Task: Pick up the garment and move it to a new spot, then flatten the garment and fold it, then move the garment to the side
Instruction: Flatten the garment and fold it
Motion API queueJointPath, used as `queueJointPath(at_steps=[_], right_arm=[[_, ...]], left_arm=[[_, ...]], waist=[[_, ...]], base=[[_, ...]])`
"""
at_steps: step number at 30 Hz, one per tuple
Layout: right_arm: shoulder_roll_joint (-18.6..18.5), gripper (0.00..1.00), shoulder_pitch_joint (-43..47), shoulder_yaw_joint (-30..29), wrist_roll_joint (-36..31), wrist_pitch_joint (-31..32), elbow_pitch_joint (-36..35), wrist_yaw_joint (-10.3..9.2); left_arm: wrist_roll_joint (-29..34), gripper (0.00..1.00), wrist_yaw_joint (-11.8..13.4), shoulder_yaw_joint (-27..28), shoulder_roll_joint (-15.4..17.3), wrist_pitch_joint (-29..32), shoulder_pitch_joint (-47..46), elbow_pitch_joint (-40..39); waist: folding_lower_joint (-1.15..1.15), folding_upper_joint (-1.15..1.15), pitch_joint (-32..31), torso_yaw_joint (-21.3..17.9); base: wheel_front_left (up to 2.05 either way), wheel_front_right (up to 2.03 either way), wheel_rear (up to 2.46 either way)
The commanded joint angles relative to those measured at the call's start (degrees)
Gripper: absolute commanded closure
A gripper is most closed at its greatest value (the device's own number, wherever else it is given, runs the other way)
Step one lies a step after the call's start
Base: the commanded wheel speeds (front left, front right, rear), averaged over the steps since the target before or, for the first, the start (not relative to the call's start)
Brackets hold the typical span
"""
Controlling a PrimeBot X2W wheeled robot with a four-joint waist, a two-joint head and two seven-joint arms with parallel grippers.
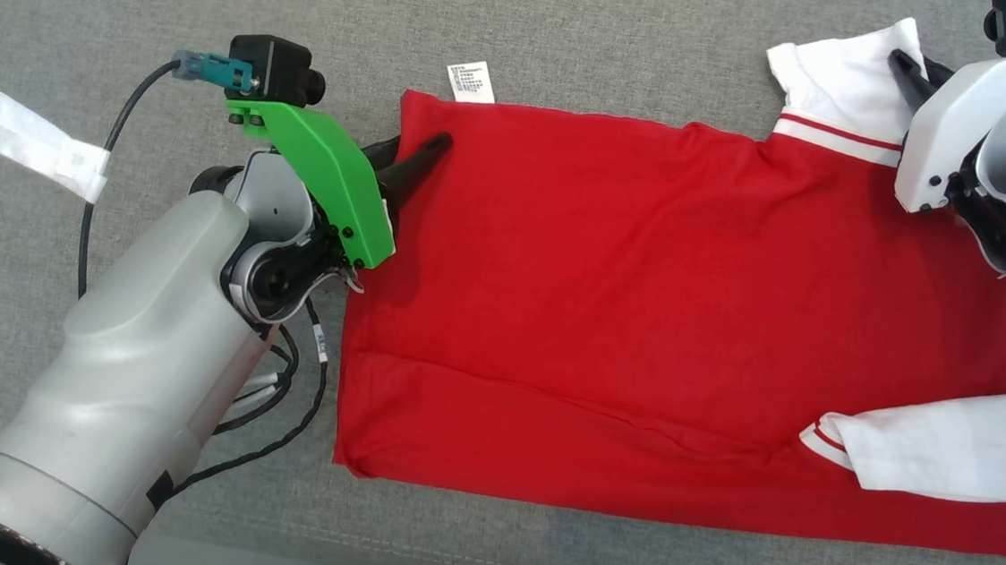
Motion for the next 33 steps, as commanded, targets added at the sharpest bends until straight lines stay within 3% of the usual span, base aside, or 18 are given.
queueJointPath(at_steps=[1, 11, 19, 23, 28, 33], right_arm=[[-0.07, 1.0, 0.65, 0.67, 1.28, -1.64, -0.65, -0.09], [-3.14, 1.0, 3.66, 2.03, 6.84, -9.98, -6.37, -0.09], [-8.85, 1.0, 13.94, -0.12, 10.32, -18.39, -15.76, -0.09], [-9.92, 1.0, 22.0, -2.49, 11.36, -21.33, -22.32, -0.08], [-8.24, 1.0, 35.45, -7.27, 10.76, -23.71, -30.72, -0.09], [-2.13, 1.0, 47.94, -11.93, 7.26, -24.62, -34.52, -0.06]], left_arm=[[-0.49, 1.0, -0.14, -0.6, 0.57, -2.36, -0.75, -0.04], [-1.71, 1.0, -0.08, -4.42, 4.18, -11.78, 2.08, -4.33], [-3.34, 1.0, -0.08, -9.75, 8.06, -21.43, 8.23, -10.26], [-4.82, 1.0, -0.08, -11.79, 10.14, -26.52, 12.3, -10.67], [-5.73, 1.0, -0.08, -13.21, 11.98, -30.98, 17.27, -10.1], [-3.23, 1.0, -0.08, -11.35, 12.15, -32.56, 21.69, -8.76]], waist=[[0.0, 0.0, -0.92, -0.65], [0.0, 0.0, -5.47, -1.2], [0.0, 0.0, -11.11, -2.87], [0.0, 0.0, -14.12, -4.29], [0.0, 0.0, -17.14, -6.16], [0.0, 0.0, -18.23, -8.08]], base=[[0.0, 0.0, 0.0], [0.0, 0.0, 0.0], [0.0, 0.0, 0.0], [0.0, 0.0, 0.0], [0.0, 0.0, 0.0], [0.0, 0.0, 0.0]])
